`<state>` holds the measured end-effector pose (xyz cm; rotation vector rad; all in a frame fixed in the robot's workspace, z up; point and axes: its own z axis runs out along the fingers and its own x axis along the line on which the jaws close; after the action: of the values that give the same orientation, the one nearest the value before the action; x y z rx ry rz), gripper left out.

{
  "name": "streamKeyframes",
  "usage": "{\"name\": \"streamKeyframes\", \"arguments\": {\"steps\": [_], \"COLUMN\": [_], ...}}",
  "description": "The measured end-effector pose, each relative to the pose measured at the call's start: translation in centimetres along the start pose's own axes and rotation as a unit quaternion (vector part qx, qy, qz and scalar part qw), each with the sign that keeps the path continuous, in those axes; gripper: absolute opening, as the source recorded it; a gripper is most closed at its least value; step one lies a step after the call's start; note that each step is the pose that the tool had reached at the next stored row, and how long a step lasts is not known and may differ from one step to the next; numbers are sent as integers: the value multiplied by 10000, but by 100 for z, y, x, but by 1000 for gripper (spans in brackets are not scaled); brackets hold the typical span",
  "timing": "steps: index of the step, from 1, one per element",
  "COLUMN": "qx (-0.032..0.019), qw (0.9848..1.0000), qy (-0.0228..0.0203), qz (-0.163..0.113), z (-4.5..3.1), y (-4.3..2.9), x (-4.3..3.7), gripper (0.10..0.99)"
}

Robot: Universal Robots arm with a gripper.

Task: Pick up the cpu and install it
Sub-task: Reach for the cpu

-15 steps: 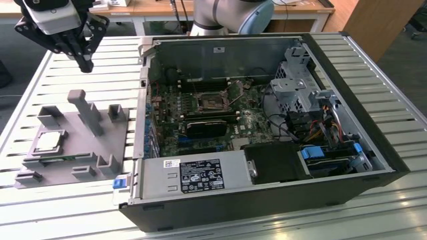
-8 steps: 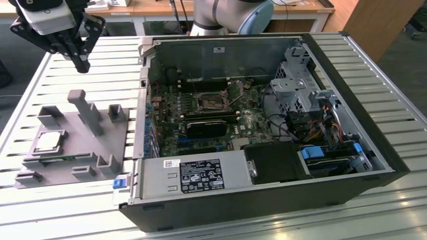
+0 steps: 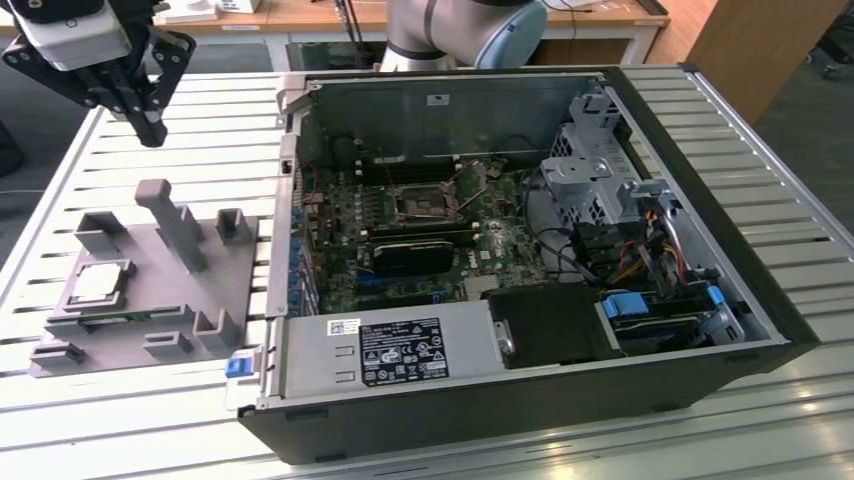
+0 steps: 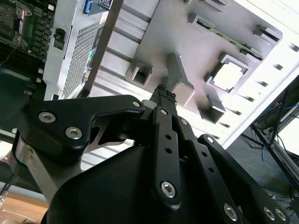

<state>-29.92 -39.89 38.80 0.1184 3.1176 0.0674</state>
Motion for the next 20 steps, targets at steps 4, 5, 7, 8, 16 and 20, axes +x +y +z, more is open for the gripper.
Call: {"name": "streamKeyframes", "arguments": {"steps": [4, 5, 7, 8, 16, 20], "qx": [0, 0, 0, 0, 0, 1], "qw": [10000, 10000, 10000, 10000, 10000, 10000], "qy": [1, 2, 2, 3, 6, 9], "qz": [0, 0, 0, 0, 0, 0], "z": [1, 1, 1, 1, 1, 1], "y": [-5, -6, -9, -10, -19, -24], "x": [63, 78, 109, 125, 250, 310], "gripper": [106, 106, 106, 106, 106, 106]}}
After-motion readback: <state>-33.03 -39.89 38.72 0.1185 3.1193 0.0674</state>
